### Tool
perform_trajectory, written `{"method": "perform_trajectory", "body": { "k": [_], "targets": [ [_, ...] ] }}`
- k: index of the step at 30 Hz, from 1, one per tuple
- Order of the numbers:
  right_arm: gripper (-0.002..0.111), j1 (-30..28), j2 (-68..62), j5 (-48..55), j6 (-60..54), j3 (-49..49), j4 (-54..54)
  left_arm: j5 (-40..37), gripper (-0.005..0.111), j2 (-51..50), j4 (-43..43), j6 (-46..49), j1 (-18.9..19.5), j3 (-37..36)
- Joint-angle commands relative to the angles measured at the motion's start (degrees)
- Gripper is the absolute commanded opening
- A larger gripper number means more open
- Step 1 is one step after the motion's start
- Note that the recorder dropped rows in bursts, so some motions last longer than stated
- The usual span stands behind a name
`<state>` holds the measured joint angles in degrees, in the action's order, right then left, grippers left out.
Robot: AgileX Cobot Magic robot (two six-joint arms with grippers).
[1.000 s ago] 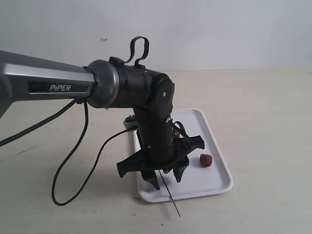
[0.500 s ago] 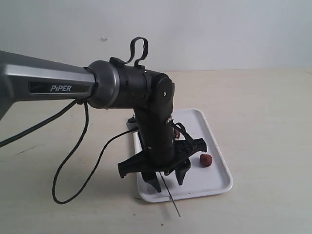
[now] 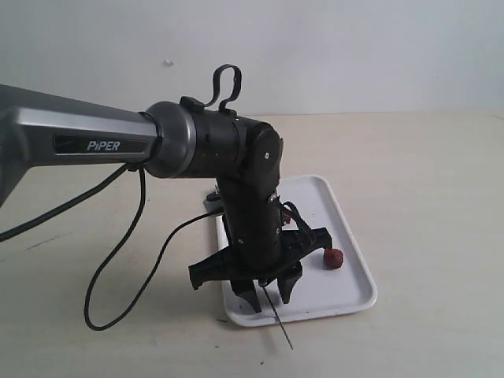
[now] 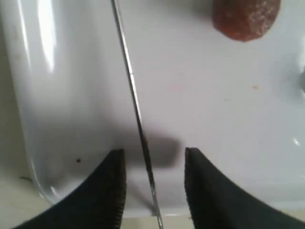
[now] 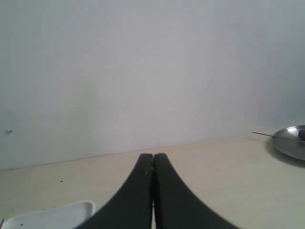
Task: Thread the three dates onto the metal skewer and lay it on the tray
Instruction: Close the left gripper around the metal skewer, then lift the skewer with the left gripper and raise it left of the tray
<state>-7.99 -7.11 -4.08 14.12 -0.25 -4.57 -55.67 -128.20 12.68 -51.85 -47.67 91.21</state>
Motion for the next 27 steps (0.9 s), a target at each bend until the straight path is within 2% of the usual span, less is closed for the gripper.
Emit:
{"method": "perform_trajectory", "body": {
  "k": [1,6,13,19,21,24,27],
  "targets": [
    [0.000,-0.42,0.43,-0.44,-0.64,0.25,-0.48,0.67,0.023,-0.81,-0.52,0.06,-0.42,0.00],
    [0.000,-0.42,0.43,-0.44,-0.64,0.25,-0.48,0.67,0.000,-0.81,-0.52,0.06,-0.42,0.00],
    [0.000,-0.42,0.43,-0.23,-0.64,0.25,-0.48,-0.53,0.000,-0.16,-0.74,0.92,-0.30,0.00],
    [0.000,-0.42,0.43,-0.23,-0.64,0.25,-0.48,-1.59,0.000,5.41,-1.51,7.43,0.34,0.09],
    [0.000,-0.42,0.43,-0.23,-0.64,0.25,-0.22,-1.88,0.000,8.49,-1.16,13.27,1.26,0.09],
    [0.000,-0.42,0.43,-0.23,-0.64,0.25,-0.22,-4.77,0.000,15.28,-0.62,35.45,3.23,0.09],
    [0.000,-0.42,0.43,-0.23,-0.64,0.25,-0.22,-12.29,0.000,22.93,-8.02,49.32,4.46,0.09]
  ]
}}
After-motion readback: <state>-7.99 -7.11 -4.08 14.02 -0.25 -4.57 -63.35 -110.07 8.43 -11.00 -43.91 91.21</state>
